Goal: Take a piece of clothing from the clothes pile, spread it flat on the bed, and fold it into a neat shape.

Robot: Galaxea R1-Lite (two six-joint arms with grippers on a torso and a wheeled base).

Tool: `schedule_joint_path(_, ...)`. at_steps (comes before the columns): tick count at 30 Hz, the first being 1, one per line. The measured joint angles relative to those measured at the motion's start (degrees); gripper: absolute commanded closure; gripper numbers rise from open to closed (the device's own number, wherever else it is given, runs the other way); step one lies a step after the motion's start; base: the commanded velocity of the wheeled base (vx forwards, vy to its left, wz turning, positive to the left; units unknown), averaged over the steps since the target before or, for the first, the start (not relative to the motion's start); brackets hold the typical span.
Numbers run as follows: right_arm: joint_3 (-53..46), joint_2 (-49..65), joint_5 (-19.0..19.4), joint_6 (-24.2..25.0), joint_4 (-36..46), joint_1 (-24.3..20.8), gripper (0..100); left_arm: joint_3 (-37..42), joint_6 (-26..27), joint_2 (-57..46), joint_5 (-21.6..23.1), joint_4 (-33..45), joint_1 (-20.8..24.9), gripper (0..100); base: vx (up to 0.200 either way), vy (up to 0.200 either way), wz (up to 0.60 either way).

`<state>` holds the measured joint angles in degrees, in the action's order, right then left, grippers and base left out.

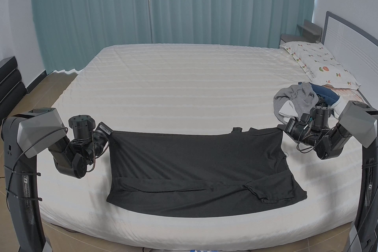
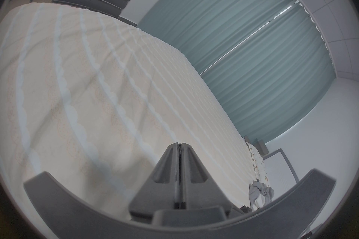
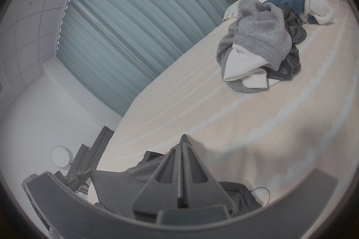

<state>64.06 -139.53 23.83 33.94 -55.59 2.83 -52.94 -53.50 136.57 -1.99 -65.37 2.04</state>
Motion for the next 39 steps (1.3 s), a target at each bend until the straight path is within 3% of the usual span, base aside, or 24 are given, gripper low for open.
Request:
schedule_joint_path(8,-5.5,2.8,2.4,-0.2,0.1,0.9,100,2.2,4.6,-0.4,0.0,-0.5,-0.2,100,0.000,0.000,0.00)
schedule_joint_path(15,-11.1,5.5,4.8,-1.4,0.0,2.3,100,8.8,11.1,-0.7,0.2,-6.8,-0.1,100,0.000,0.000,0.00)
schedule_joint_path(26,-23.7,7.1,5.1,-13.2,0.1,3.3,100,20.9,18.9,-0.5,0.2,-13.2,1.3,100,0.000,0.000,0.00)
schedule_joint_path(37,-29.5,6.9,4.5,-17.5,0.1,3.4,100,27.8,20.4,0.6,0.2,-13.7,3.9,100,0.000,0.000,0.00)
schedule_joint_path(38,-29.7,6.9,4.5,-17.6,0.1,3.4,0,28.1,20.4,0.7,0.2,-13.7,4.0,100,0.000,0.000,0.00)
schedule_joint_path(39,-29.9,6.9,4.4,-17.6,0.2,3.4,0,28.5,20.3,0.8,0.2,-13.7,4.1,100,0.000,0.000,0.00)
